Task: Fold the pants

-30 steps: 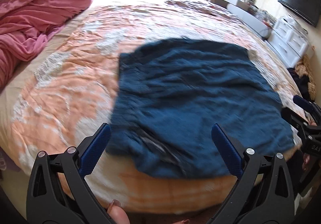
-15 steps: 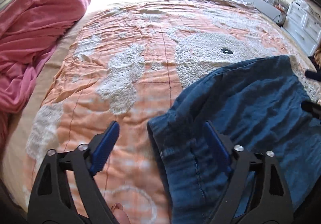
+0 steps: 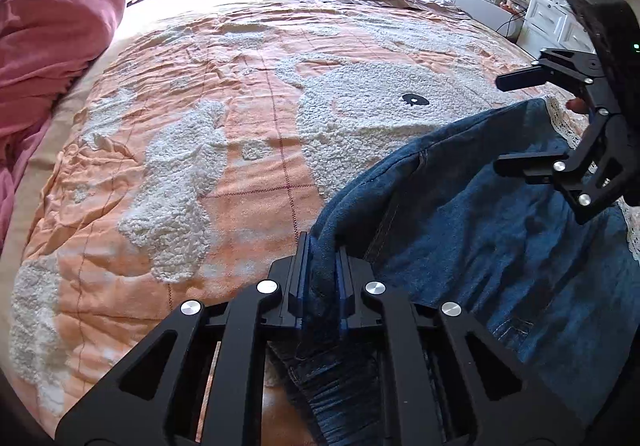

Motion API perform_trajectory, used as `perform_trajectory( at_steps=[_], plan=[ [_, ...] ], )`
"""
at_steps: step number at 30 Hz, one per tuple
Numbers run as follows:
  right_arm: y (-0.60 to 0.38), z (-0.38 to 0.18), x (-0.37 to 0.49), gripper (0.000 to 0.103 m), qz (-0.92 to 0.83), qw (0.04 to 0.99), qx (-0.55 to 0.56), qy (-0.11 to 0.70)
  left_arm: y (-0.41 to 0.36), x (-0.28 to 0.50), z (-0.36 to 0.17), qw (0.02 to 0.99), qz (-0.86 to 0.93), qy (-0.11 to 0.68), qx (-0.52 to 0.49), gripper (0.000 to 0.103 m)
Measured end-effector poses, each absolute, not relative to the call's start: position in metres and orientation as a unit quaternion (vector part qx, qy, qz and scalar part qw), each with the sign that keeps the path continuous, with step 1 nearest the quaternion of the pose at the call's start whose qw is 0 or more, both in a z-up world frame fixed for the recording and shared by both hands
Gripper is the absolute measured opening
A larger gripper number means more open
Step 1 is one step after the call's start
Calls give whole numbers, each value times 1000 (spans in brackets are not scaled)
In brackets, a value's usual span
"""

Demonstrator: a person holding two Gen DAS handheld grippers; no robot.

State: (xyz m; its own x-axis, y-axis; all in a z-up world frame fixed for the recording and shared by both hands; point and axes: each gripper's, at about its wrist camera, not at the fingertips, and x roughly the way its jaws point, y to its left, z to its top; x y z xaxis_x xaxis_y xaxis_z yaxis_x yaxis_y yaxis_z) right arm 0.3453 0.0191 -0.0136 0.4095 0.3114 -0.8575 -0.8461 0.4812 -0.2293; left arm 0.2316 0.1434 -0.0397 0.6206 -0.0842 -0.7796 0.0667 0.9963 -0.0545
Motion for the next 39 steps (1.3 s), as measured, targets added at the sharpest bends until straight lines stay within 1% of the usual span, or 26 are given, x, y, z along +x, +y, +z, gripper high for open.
perform_trajectory(
  at_steps=[4,5,7,9,10,11,12,15,16,18,19,21,23,25,26,27,30,39],
  plan=[
    [38,-24,350,97,398,739,-393,376,142,227,-32,905,-50,422,-9,5],
    [42,-25,351,95,402,732,-400,377,142,226,-31,907,-50,419,-10,5],
    [48,-29,353,77,408,722,-408,381,143,225,-30,907,-53,417,-12,5],
    [52,-34,354,46,418,710,-407,394,142,225,-30,908,-53,415,-8,5],
    [53,-36,351,36,429,701,-406,400,141,225,-30,908,-55,415,-7,5],
    [54,-37,347,19,437,696,-404,401,141,224,-30,909,-54,414,-4,5],
    [53,-37,342,10,443,697,-399,399,142,224,-30,909,-53,414,-4,5],
    [45,-28,331,5,443,719,-377,382,143,223,-30,912,-50,408,4,6],
    [39,-21,328,4,446,729,-361,374,144,222,-30,912,-52,407,7,7],
    [28,-8,322,4,452,743,-337,360,144,222,-32,913,-50,404,13,16],
    [23,-2,320,4,456,748,-326,355,144,222,-34,913,-51,405,15,19],
    [15,10,313,4,461,755,-312,346,144,222,-35,915,-49,400,13,31],
    [8,19,304,4,461,761,-312,333,146,222,-33,918,-53,392,10,34],
    [2,25,295,4,464,764,-306,329,146,220,-32,918,-64,392,1,32],
    [0,28,290,4,461,768,-306,323,145,220,-32,916,-71,395,-2,26],
    [-2,30,285,4,462,769,-302,323,144,219,-32,914,-83,397,-9,17],
    [-7,34,270,4,459,776,-298,313,139,212,-28,915,-96,393,-14,7],
    [-45,47,210,4,445,808,-261,285,121,155,15,937,-121,328,21,6]
  ],
)
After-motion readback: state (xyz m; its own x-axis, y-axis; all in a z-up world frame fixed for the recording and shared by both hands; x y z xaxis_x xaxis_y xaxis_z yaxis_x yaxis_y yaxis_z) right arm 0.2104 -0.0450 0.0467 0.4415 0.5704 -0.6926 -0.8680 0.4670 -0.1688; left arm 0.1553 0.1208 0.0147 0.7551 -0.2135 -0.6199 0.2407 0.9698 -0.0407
